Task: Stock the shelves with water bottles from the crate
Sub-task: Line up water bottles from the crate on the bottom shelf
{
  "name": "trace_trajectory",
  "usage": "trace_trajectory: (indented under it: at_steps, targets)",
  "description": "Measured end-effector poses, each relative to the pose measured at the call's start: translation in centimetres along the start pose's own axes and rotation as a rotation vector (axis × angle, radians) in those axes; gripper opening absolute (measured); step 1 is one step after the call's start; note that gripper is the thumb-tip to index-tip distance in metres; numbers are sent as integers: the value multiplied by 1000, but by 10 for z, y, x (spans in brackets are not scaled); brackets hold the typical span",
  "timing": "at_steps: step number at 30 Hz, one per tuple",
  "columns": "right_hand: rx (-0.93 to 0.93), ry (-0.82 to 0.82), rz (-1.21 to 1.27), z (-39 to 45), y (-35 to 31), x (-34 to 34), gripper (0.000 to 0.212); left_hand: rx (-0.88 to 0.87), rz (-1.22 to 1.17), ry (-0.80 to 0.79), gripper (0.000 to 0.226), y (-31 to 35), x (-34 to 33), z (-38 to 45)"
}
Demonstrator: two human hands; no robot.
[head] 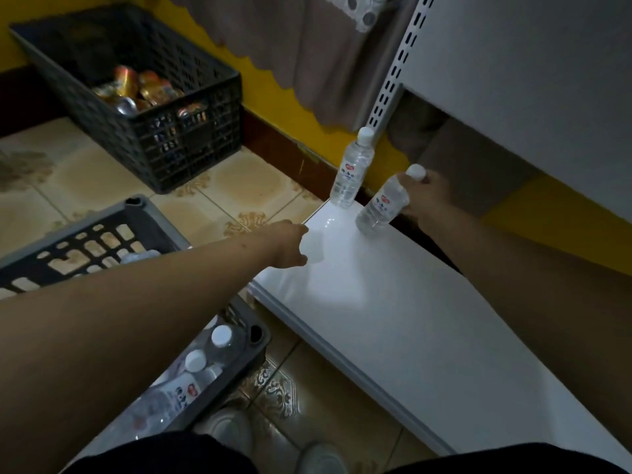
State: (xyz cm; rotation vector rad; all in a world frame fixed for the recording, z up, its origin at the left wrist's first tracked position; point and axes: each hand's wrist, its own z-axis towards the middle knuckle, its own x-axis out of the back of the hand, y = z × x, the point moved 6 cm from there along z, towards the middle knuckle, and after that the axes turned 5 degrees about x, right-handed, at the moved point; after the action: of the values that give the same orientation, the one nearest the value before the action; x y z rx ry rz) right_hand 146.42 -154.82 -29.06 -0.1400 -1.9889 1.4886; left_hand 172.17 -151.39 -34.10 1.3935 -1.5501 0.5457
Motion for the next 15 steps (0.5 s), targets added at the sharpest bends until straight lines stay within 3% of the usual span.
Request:
trace_trajectory:
  at_steps: [6, 15]
  targets:
    - [221, -34, -169, 22, -22, -21, 40, -13, 41, 45, 67, 1, 24, 14]
    - [213, -107, -255, 57, -24, -38, 39, -115, 8, 70, 57, 30, 4, 11]
